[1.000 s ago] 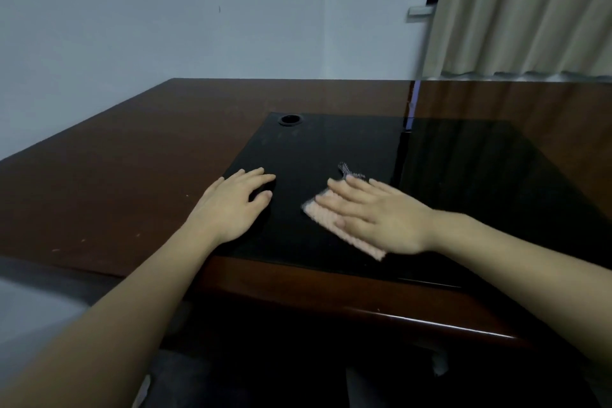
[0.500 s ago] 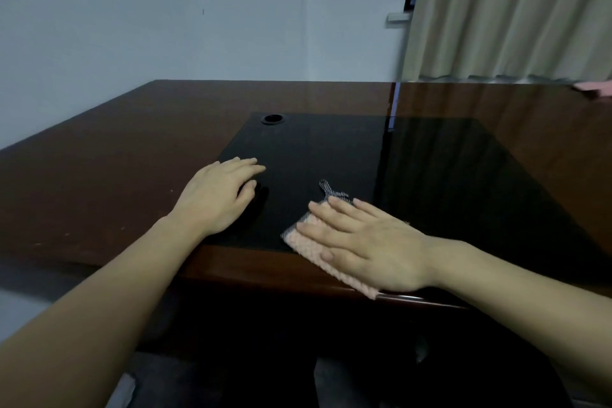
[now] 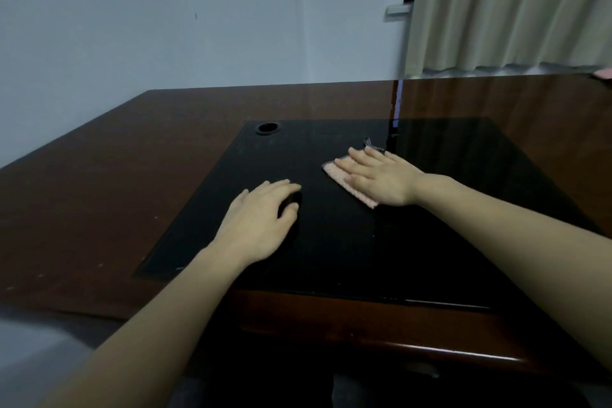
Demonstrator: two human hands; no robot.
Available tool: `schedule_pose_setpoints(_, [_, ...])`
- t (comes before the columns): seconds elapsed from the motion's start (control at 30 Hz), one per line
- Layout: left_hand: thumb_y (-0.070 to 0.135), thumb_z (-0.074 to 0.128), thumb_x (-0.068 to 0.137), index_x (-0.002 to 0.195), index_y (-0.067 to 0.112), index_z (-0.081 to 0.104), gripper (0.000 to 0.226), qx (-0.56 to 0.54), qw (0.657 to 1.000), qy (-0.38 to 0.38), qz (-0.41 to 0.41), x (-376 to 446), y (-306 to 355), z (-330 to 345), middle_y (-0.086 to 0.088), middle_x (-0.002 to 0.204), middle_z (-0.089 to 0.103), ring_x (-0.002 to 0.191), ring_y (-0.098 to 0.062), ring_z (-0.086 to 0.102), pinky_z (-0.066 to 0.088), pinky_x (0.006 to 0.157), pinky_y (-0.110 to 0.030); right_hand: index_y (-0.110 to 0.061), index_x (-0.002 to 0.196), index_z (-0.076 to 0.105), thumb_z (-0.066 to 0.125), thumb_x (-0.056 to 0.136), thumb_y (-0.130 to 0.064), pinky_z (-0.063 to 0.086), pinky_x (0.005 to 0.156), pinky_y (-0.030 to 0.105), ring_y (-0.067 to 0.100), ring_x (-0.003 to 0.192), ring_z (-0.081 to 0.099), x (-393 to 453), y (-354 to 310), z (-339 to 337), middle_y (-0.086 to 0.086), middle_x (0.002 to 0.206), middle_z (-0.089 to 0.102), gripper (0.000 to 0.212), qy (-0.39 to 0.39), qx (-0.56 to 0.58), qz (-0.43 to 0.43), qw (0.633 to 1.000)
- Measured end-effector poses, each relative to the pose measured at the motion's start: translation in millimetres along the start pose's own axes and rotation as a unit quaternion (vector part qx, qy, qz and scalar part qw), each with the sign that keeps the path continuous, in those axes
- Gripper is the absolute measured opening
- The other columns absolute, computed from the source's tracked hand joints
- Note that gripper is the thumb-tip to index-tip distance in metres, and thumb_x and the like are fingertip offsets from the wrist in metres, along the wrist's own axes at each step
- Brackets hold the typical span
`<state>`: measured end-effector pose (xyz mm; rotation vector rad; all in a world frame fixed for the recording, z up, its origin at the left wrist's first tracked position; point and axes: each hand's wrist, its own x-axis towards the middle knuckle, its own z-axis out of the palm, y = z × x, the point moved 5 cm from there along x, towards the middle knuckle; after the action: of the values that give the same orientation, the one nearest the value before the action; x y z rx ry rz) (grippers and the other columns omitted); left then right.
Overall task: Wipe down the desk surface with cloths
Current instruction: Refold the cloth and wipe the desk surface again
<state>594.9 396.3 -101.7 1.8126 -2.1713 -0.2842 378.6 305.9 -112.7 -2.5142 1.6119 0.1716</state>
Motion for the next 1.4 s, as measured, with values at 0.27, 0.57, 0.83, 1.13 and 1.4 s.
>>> schedule_pose_setpoints(0.27, [0.035, 0.039, 0.107, 0.151, 0.035, 0.043, 0.044, 0.002, 1.0, -0.001, -0.005, -1.8, -0.9, 2.1, 0.01, 0.164, 0.03, 0.154, -0.016, 0.018, 0.013, 0.126, -0.043, -0.048, 0.157, -0.009, 0.011, 0.108, -0.053, -0.01, 0.124, 0.037, 0.016, 0.155, -0.017, -43.7, -21.8, 9.0, -0.011, 0.168, -0.017, 0.053, 0.002, -0.018, -0.071, 0.997])
schedule_pose_setpoints(0.57, [0.035, 0.039, 0.107, 0.152, 0.037, 0.041, 0.045, -0.002, 1.0, 0.002, -0.011, -1.3, -2.0, 3.3, 0.013, 0.164, 0.028, 0.154, -0.013, 0.016, 0.01, 0.126, -0.039, -0.057, 0.152, -0.01, 0.01, 0.103, -0.061, -0.017, 0.122, 0.03, 0.007, 0.15, -0.027, -70.0, -21.0, 12.1, -0.021, 0.162, -0.024, 0.054, -0.026, -0.008, -0.112, 0.993])
schedule_pose_setpoints(0.83, [0.036, 0.037, 0.107, 0.152, 0.039, 0.04, 0.045, 0.001, 1.0, -0.002, -0.015, -2.8, -1.4, 2.3, 0.016, 0.164, 0.027, 0.154, -0.011, 0.014, 0.008, 0.127, -0.039, -0.048, 0.158, -0.005, 0.011, 0.107, -0.056, -0.005, 0.125, 0.043, 0.018, 0.156, -0.012, 32.6, -4.5, -4.1, -0.01, 0.17, -0.013, 0.054, -0.007, -0.013, -0.035, 0.999])
schedule_pose_setpoints(1.13, [0.035, 0.039, 0.107, 0.151, 0.037, 0.042, 0.044, 0.015, 1.0, 0.002, -0.008, -1.9, 0.4, 2.1, 0.012, 0.163, 0.03, 0.154, -0.014, 0.019, 0.013, 0.126, -0.041, -0.047, 0.158, -0.007, 0.012, 0.108, -0.054, -0.01, 0.124, 0.038, 0.015, 0.155, -0.017, -42.7, -24.2, 4.9, -0.01, 0.168, -0.017, 0.054, -0.007, -0.014, -0.074, 0.997])
schedule_pose_setpoints(1.4, [0.035, 0.043, 0.106, 0.151, 0.035, 0.042, 0.046, 0.053, 0.998, 0.008, 0.02, -3.3, 5.0, -2.0, 0.01, 0.162, 0.033, 0.152, -0.017, 0.024, 0.021, 0.124, -0.043, -0.059, 0.153, -0.009, -0.002, 0.091, -0.068, -0.021, 0.121, 0.03, 0.0, 0.145, -0.034, -168.1, -33.4, 28.2, -0.024, 0.161, -0.028, 0.062, -0.033, 0.008, -0.123, 0.992])
